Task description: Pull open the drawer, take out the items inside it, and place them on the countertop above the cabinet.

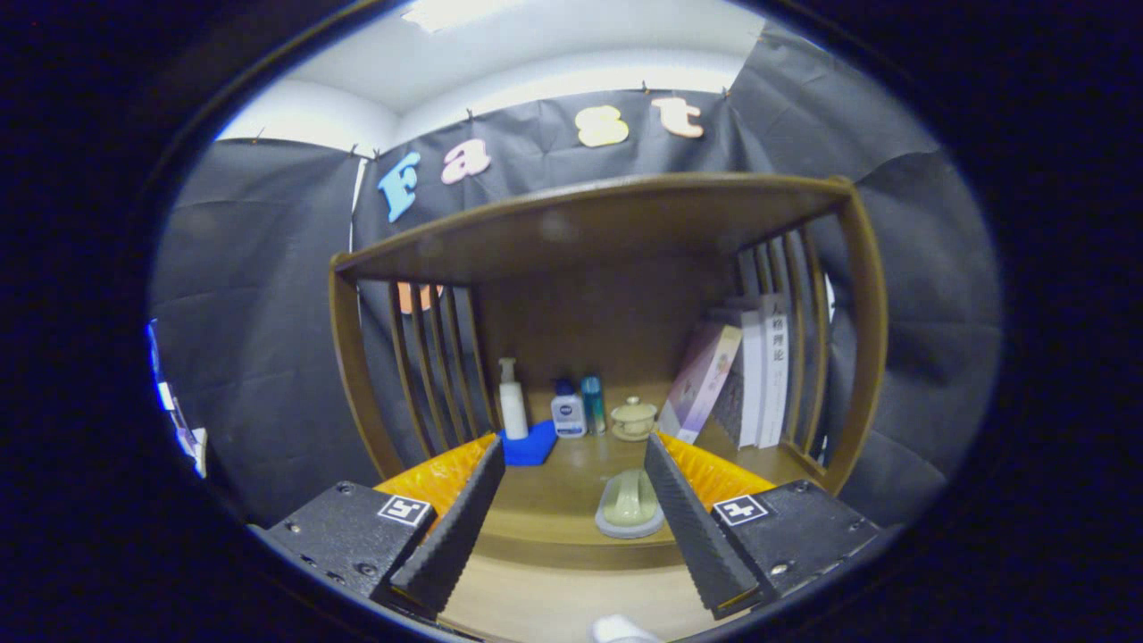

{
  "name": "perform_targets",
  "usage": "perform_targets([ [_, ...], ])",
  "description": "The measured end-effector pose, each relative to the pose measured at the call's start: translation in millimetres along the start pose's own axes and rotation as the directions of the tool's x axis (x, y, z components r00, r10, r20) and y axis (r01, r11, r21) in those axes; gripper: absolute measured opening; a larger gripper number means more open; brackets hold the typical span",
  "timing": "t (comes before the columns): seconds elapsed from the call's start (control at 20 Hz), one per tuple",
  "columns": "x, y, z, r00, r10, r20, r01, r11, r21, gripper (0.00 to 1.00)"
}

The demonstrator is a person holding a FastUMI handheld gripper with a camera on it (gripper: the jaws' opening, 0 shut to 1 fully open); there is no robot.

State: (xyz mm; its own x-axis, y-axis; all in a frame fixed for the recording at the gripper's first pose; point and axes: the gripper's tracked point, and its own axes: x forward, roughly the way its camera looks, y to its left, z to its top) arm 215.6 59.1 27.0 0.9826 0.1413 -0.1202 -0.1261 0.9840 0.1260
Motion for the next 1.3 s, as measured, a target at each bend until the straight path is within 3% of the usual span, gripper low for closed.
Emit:
perform_targets([
  [0.35, -59, -3, -31, 0.990, -0.064, 0.127, 0.070, 0.996, -0.046, 0.99],
  [0.55, -87, 8, -64, 0.985, -0.047, 0.169, 0.062, 0.994, -0.086, 1.00],
  [1.3, -143, -21, -229, 0.991, -0.132, -0.018, 0.127, 0.977, -0.172, 1.00],
])
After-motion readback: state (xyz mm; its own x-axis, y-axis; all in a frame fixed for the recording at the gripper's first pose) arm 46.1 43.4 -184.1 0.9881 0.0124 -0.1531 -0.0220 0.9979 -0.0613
